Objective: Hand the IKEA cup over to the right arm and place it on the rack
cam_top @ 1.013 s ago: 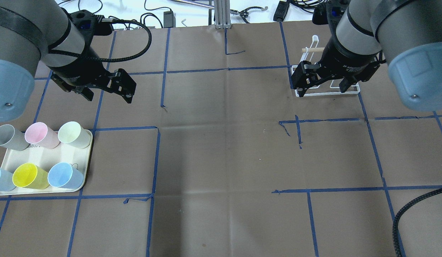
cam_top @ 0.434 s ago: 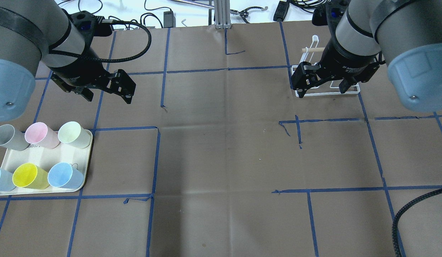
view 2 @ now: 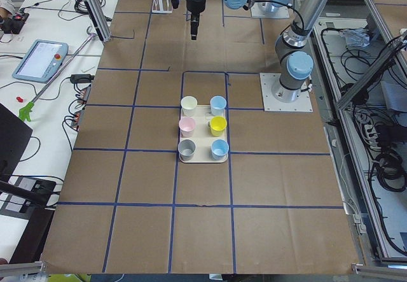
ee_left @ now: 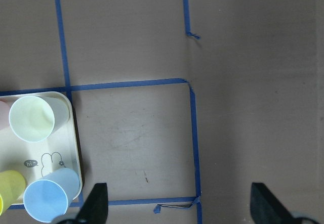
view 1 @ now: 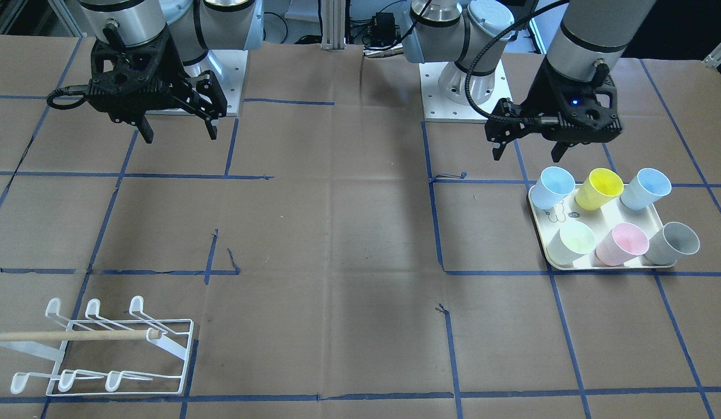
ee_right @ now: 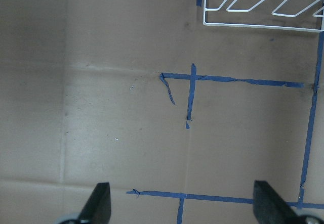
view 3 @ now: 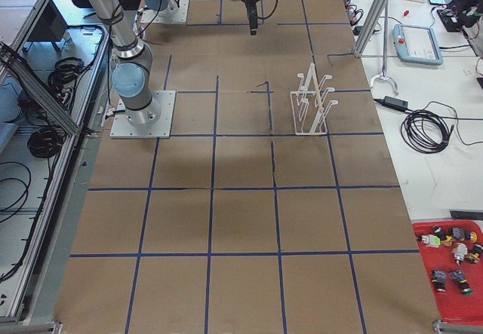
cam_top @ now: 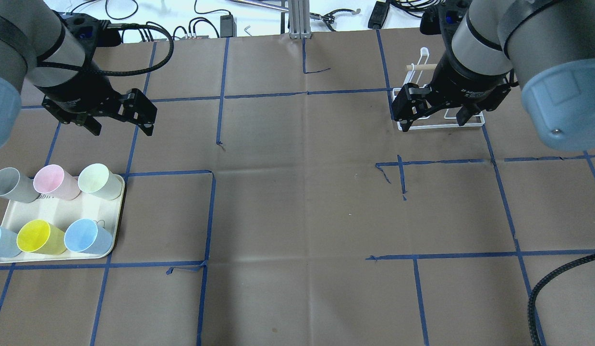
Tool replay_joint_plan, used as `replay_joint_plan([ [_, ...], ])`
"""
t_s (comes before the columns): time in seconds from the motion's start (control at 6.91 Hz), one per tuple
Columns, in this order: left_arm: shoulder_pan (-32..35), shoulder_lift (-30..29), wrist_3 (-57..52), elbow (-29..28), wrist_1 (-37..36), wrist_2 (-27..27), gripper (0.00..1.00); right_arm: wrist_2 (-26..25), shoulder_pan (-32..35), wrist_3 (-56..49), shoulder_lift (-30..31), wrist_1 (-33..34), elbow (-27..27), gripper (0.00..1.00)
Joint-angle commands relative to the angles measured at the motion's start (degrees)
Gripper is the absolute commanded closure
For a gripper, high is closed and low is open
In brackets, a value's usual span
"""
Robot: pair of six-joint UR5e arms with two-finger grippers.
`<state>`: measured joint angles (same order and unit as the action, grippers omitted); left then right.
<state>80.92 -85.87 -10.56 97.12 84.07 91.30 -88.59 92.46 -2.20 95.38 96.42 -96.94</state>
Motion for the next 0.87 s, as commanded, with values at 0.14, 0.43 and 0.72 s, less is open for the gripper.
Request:
replay_joint_plan([
  [0.14,-9.62,-0.87,-12.16,0.17,-0.05,0.10,0.00,0.35,0.00,0.00,0.07,0.17,0.26,0.00],
  [0.43,-12.27,-3.85,-15.36,0.17,-0.31,-0.07,0.00,0.53,0.00,0.00,0.07,0.26,0.53,0.00],
  [0.72,-13.85,-7.19,-16.24,1.48,-3.28,-0.24,0.00,0.35,0.00,0.00,0.07,0.17,0.35,0.00],
])
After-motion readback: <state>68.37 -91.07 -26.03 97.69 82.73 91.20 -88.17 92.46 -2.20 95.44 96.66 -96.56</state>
